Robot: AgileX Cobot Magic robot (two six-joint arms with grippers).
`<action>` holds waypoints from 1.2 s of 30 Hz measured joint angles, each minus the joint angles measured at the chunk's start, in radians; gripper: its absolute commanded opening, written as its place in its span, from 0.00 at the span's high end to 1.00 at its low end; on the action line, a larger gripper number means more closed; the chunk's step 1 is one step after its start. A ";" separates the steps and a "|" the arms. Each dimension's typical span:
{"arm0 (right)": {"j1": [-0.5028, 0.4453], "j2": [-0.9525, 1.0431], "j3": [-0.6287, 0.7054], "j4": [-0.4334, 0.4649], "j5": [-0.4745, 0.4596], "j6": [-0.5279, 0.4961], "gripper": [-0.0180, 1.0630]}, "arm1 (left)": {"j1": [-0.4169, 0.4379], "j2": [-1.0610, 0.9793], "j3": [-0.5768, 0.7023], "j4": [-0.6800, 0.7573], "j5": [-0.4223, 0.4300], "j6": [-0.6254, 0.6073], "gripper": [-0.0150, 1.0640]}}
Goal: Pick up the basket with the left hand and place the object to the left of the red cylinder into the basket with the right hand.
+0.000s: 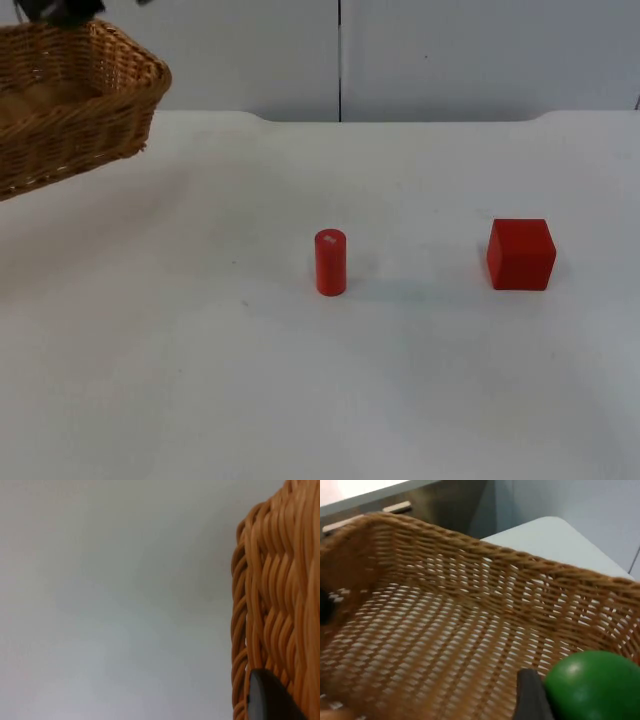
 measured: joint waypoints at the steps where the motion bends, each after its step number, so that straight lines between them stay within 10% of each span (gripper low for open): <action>1: 0.000 0.000 0.000 0.000 0.000 0.000 0.99 | 0.000 0.000 0.000 0.000 0.000 0.000 0.99; 8: 0.007 0.093 -0.003 0.004 -0.104 -0.053 0.87 | 0.000 0.000 0.000 0.000 0.002 0.005 0.99; 15: 0.016 0.105 -0.011 0.027 -0.102 -0.075 0.21 | 0.000 0.000 0.000 0.000 -0.003 0.013 0.99; 19: 0.016 0.084 -0.027 0.026 -0.040 -0.075 0.05 | 0.000 0.000 0.000 0.004 -0.003 0.017 0.99; 36: -0.116 -0.297 -0.073 -0.061 0.430 0.028 0.02 | 0.000 0.000 0.000 0.004 -0.004 0.017 0.99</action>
